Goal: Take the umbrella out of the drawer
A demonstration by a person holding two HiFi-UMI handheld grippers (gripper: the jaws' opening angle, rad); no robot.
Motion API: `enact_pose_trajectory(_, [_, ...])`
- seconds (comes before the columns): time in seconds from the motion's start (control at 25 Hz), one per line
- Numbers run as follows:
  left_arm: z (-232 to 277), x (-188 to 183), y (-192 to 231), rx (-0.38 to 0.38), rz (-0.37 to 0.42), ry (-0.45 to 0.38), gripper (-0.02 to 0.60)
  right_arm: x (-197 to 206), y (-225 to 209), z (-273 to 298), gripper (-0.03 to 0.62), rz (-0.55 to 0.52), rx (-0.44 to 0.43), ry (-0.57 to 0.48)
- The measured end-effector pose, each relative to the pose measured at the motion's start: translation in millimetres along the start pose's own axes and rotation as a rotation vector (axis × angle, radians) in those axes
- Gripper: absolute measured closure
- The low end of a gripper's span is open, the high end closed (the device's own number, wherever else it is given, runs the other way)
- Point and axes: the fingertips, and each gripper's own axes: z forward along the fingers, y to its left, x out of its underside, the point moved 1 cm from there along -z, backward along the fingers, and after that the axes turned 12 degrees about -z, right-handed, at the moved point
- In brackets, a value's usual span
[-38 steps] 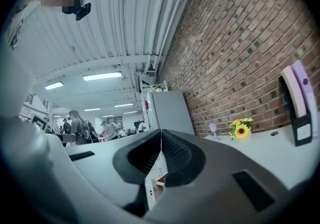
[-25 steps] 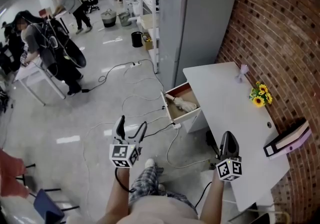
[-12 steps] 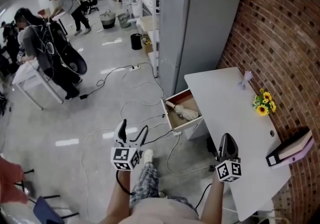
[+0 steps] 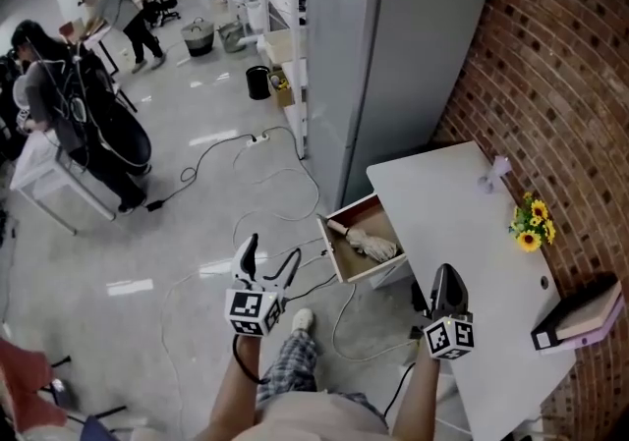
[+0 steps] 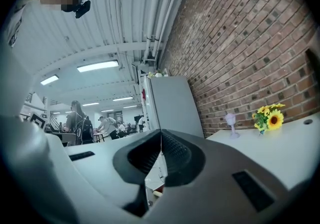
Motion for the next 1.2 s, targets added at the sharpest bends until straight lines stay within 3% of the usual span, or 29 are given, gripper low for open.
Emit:
enact_pose_trajectory(0.8, [229.2, -25.4, 45.9, 0.202, 0.018, 0.108, 0.193, 20.7, -10.6, 185.3, 0.576, -0.012, 0.142, 0.049])
enact_pose_trajectory(1.2, [290.5, -13.3, 45.6, 0.260, 0.031, 0.156, 0.193, 38.9, -15.2, 215.7, 0.576, -0.046, 0.172, 0.105])
